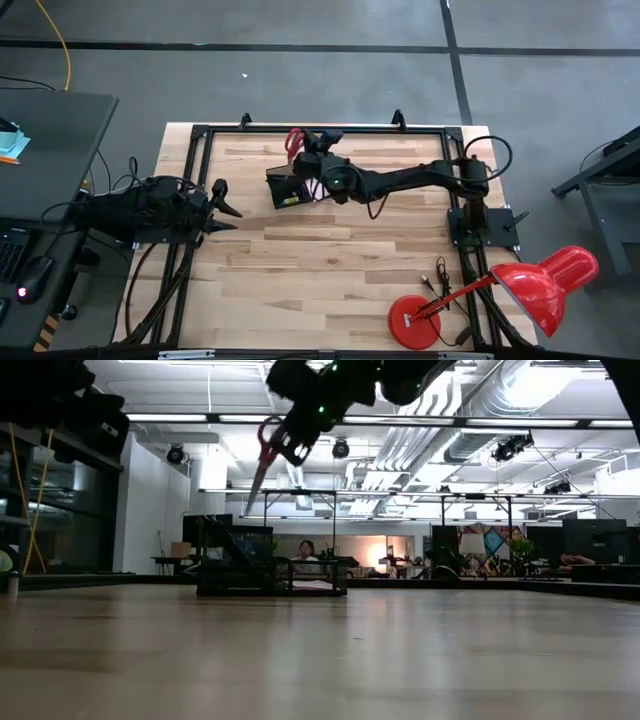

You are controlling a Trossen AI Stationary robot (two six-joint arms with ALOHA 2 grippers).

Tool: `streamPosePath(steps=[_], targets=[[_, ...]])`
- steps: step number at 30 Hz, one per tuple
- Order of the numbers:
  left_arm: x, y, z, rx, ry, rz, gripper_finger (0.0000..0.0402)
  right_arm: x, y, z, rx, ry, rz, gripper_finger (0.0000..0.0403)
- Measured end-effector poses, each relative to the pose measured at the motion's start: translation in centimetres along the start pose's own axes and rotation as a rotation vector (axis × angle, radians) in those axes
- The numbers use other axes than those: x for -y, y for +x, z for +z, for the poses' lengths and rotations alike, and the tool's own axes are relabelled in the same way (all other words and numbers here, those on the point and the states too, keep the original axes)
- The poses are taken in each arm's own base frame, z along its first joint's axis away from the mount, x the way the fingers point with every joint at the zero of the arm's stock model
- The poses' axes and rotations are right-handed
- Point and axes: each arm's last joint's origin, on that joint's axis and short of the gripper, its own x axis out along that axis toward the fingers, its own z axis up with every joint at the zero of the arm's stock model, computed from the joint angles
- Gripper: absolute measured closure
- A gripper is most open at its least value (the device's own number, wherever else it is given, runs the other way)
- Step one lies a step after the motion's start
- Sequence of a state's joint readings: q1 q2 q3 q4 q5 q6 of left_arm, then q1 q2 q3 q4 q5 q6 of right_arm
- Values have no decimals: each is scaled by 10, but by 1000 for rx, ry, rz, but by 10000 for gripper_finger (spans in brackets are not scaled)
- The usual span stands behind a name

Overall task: Pick and place office supplies into organizer
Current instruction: Put the red scissors into the black desk organizer

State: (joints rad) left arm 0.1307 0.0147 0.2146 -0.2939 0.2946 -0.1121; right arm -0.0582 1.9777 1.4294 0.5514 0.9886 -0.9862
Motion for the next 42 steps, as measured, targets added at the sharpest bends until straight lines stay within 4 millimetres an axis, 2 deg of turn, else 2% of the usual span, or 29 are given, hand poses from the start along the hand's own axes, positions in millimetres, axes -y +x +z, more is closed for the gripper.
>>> streamPosePath(steps=[4,9,14,20,23,35,40,42], targets=[[0,0,0,-2,-11,-7,256,-19,5,-4,7,-91,36,386],[0,0,0,-3,-16,-8,256,-33,16,-13,1,-113,25,387],[0,0,0,-3,-16,-8,256,-26,20,-12,10,-97,-32,386],[0,0,-1,-11,-11,-7,256,-16,14,2,32,-140,-91,386],[0,0,-1,-14,-11,-6,256,-15,14,3,47,-108,-87,386],[0,0,-2,-17,-11,-6,256,-11,50,-23,38,-161,-39,387],[0,0,-2,-17,-10,-6,256,-27,53,-33,69,-170,129,387],[0,0,-2,-18,-10,-6,256,-32,54,-35,67,-163,136,385]])
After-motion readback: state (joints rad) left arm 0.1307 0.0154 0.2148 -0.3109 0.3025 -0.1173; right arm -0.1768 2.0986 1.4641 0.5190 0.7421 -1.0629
